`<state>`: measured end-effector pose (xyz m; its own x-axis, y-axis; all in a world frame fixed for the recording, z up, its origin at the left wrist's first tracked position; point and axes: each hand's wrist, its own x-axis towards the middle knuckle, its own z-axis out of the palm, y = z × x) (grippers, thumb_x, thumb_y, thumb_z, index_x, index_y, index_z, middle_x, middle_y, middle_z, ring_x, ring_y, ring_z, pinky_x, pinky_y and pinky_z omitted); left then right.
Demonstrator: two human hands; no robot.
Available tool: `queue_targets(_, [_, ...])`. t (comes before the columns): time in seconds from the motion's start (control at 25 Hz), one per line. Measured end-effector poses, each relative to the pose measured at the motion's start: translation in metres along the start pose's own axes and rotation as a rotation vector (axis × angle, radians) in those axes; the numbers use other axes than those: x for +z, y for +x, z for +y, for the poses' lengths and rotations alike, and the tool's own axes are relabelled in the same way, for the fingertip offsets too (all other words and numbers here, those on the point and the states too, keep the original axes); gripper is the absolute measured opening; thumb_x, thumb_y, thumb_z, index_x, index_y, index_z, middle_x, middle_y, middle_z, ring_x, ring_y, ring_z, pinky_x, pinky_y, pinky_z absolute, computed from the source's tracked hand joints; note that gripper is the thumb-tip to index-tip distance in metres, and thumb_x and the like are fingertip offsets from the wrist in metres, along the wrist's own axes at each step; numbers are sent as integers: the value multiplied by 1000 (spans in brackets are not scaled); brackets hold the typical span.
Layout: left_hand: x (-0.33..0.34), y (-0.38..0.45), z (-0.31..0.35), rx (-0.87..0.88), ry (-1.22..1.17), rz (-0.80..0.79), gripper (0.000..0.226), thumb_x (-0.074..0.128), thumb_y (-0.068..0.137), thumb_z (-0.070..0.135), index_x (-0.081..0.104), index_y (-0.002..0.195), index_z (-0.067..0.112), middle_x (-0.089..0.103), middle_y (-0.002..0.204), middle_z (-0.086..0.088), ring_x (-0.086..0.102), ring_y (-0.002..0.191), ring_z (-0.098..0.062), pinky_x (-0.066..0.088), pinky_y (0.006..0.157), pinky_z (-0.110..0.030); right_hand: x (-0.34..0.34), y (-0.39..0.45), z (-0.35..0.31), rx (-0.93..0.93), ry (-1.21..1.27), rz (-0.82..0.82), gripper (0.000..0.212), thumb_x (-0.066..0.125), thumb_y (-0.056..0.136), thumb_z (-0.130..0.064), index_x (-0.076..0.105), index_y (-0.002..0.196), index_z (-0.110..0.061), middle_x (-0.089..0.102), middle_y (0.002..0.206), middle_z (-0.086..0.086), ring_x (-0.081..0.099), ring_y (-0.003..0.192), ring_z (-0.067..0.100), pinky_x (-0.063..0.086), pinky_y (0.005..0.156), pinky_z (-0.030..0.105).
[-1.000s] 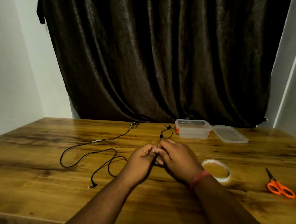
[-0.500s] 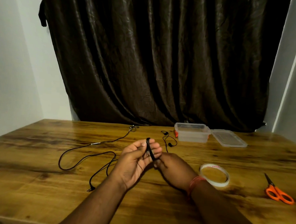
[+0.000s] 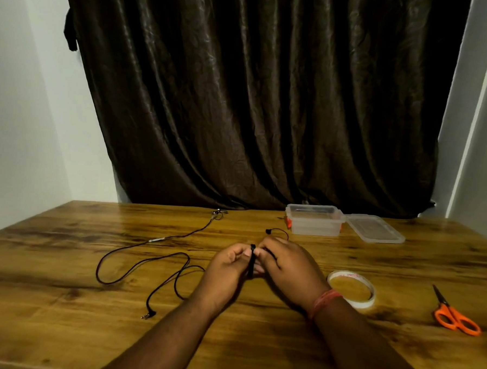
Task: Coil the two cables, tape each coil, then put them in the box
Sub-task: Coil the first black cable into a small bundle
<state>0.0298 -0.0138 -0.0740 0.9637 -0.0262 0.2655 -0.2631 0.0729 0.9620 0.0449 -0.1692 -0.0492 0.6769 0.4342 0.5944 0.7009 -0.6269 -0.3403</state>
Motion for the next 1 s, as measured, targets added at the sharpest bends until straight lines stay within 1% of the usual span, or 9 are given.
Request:
queue_targets(0.08, [1,-1,-1,-28,33,-74,26,39,104,7,61,98,-5,67,80,-15,64,74,-24,53,81,-41,2,1,4,45,-25,24,13,47,98,-34,56,93,-27,58,92,-11,55,81,12,46,69,37])
queue_targets(0.2, [-1,-3,-1,-61,27,-153,24,40,104,9,60,95,0,63,74,-9,59,68,-22,49,74,-38,4,1,7,96,-25,76,4,53,95,-32,53,91,-30,57,95,-13,54,83,11,45,67,34])
queue_targets(0.36, [-8,-3,5,-86,-126,-135,23,40,102,7,61,96,-2,61,75,-12,61,67,-22,53,76,-41,11,3,9,133,22,81,8,49,98,-33,55,94,-29,57,97,-11,54,87,13,47,72,37])
queue_targets(0.44, [-10,-4,10,-97,-250,-120,23,41,101,4,62,99,-4,64,78,-14,64,70,-24,57,76,-39,18,3,10,122,11,42,13,44,101,-30,57,100,-28,57,100,-8,55,89,15,48,74,39])
queue_targets(0.56, [-9,-8,17,-97,-419,-61,22,42,99,1,62,104,-7,69,84,-20,71,73,-27,60,69,-35,25,-1,9,90,-71,-91,23,43,97,-19,59,112,-26,59,108,-4,58,93,18,49,77,36])
queue_targets(0.68, [-11,-7,21,-56,-489,16,24,43,99,1,60,112,-8,72,98,-26,74,87,-31,61,73,-33,27,-2,2,-1,-169,-246,24,41,100,-26,61,111,-20,63,111,2,61,98,24,50,82,38])
queue_targets(0.84, [-15,-1,16,16,-392,97,22,44,101,5,60,114,-4,72,107,-24,71,102,-32,59,83,-34,22,-3,-6,-95,-215,-285,28,36,102,-40,57,106,-23,64,110,1,60,95,23,49,76,37])
queue_targets(0.92, [-14,1,9,27,-204,124,22,46,101,7,63,114,0,74,105,-18,71,101,-27,56,88,-36,17,-4,-10,-122,-180,-227,26,37,101,-41,57,107,-26,66,109,-1,61,95,22,50,77,37])
queue_targets(1.0, [-13,2,2,47,-12,110,22,47,101,8,69,107,5,76,100,-12,71,98,-23,54,91,-40,11,-4,-10,-118,-128,-144,23,39,100,-39,58,106,-27,65,111,-4,60,97,19,49,78,35])
